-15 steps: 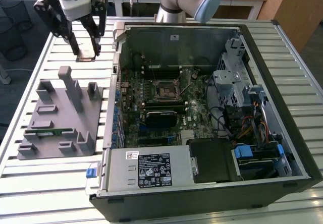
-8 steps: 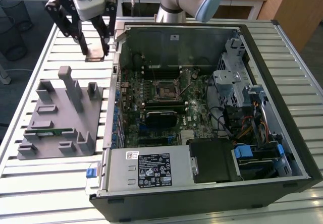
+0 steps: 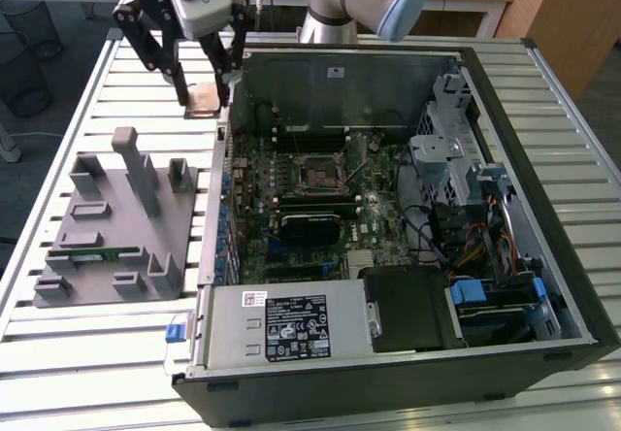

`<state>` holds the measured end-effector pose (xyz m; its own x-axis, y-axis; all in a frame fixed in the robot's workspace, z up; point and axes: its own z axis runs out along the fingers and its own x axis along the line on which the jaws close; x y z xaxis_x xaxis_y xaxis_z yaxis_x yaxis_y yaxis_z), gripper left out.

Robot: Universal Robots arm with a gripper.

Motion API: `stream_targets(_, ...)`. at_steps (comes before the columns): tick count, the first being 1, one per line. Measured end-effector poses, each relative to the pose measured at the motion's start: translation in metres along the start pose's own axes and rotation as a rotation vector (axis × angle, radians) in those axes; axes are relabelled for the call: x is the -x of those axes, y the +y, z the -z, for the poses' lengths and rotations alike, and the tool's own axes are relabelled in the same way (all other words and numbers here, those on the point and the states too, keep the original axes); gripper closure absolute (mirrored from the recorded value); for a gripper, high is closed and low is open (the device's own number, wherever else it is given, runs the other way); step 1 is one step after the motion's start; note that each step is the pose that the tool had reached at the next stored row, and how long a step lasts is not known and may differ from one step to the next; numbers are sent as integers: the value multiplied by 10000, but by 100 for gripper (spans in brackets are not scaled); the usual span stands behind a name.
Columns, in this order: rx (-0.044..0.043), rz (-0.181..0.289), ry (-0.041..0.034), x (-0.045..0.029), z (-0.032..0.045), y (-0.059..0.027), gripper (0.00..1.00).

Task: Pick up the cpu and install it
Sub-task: 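Pick up the cpu and move it towards the insertion slot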

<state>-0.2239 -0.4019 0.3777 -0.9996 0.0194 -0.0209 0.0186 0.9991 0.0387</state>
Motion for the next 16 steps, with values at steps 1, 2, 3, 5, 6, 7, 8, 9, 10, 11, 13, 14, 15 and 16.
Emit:
stream_targets(1,0,-1,0,33,0,1,47)
stream_targets(2,-1,-1,1,66,-1,1,47)
stream_targets(3,-1,0,1,97,-1,2,47)
stream_targets(5,1,0,0,160,-4,3,47)
stream_targets(6,0,-1,1,192,-4,4,47)
stream_targets(7,0,-1,1,225,-5,4,47)
stream_targets(8,0,-1,0,258,-6,5,47)
stream_targets(9,1,1,0,291,-7,5,47)
stream_targets(10,0,0,1,325,-7,6,47)
stream_targets(11,-1,0,1,360,-7,7,47)
stream_targets(13,0,-1,1,425,-9,8,47)
stream_targets(14,0,-1,0,457,-10,9,47)
stream_targets(15,0,1,0,491,-11,9,47)
stream_targets(16,0,1,1,534,-11,10,47)
